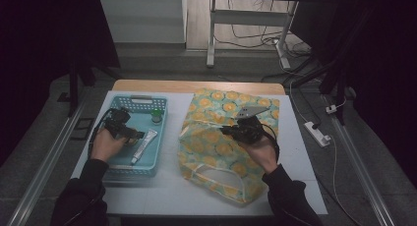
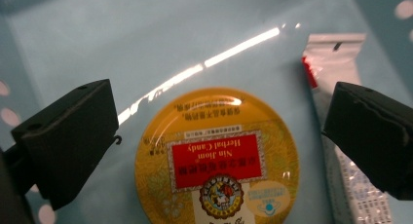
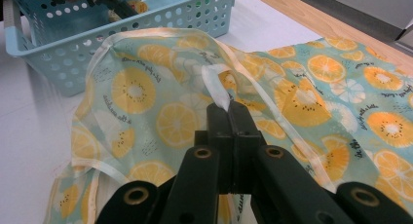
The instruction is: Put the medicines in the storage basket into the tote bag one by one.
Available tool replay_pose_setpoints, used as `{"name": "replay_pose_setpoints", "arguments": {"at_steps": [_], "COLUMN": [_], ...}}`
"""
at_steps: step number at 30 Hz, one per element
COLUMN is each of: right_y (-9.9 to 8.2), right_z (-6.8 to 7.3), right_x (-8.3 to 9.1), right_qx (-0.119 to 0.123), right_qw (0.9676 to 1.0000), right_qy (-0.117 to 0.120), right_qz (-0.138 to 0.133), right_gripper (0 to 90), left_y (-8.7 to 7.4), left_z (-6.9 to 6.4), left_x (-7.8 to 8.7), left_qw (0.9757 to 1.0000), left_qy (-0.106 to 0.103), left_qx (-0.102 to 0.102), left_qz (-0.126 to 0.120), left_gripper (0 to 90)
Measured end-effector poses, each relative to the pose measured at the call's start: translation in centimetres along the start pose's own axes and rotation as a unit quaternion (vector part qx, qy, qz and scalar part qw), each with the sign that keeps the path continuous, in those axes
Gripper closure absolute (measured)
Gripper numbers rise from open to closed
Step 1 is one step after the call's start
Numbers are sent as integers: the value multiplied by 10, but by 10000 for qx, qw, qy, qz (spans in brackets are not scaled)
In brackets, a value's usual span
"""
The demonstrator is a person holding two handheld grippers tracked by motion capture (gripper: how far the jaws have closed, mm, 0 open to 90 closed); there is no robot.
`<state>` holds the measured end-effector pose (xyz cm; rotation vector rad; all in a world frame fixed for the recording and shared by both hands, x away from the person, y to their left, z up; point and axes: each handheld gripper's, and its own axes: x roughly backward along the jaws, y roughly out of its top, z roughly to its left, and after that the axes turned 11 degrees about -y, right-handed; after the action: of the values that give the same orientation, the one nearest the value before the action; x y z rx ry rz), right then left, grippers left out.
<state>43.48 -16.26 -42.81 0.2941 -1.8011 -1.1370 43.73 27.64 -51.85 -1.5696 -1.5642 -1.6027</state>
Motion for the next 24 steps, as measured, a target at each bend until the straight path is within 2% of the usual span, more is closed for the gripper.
{"name": "replay_pose_setpoints", "arguments": {"at_steps": [2,6,9,13,14,16,20,24], "right_y": [0,0,-1,-1,-1,-1,-1,-1], "right_z": [0,0,0,0,0,0,-1,-3], "right_x": [0,0,-1,-1,-1,-1,-1,0], "right_qx": [3,1,-5,2,4,6,-44,-105], "right_qw": [10000,10000,10000,10000,10000,10000,10000,9999], "right_qy": [-1,-1,1,1,2,4,19,30], "right_qz": [2,6,5,11,12,11,0,-30], "right_gripper": [900,900,900,900,900,900,900,900], "left_y": [0,0,0,0,0,0,1,0], "left_z": [0,-2,-2,-2,-2,-3,-3,-3], "left_x": [-2,-4,-3,-2,-2,-2,-1,6], "left_qw": [9998,9990,9984,9968,9965,9963,9957,9968], "left_qy": [49,78,-10,148,170,190,227,159], "left_qx": [29,244,336,517,516,486,553,537], "left_qz": [166,357,461,583,629,680,708,566], "left_gripper": [0,15,28,139,187,195,199,200]}}
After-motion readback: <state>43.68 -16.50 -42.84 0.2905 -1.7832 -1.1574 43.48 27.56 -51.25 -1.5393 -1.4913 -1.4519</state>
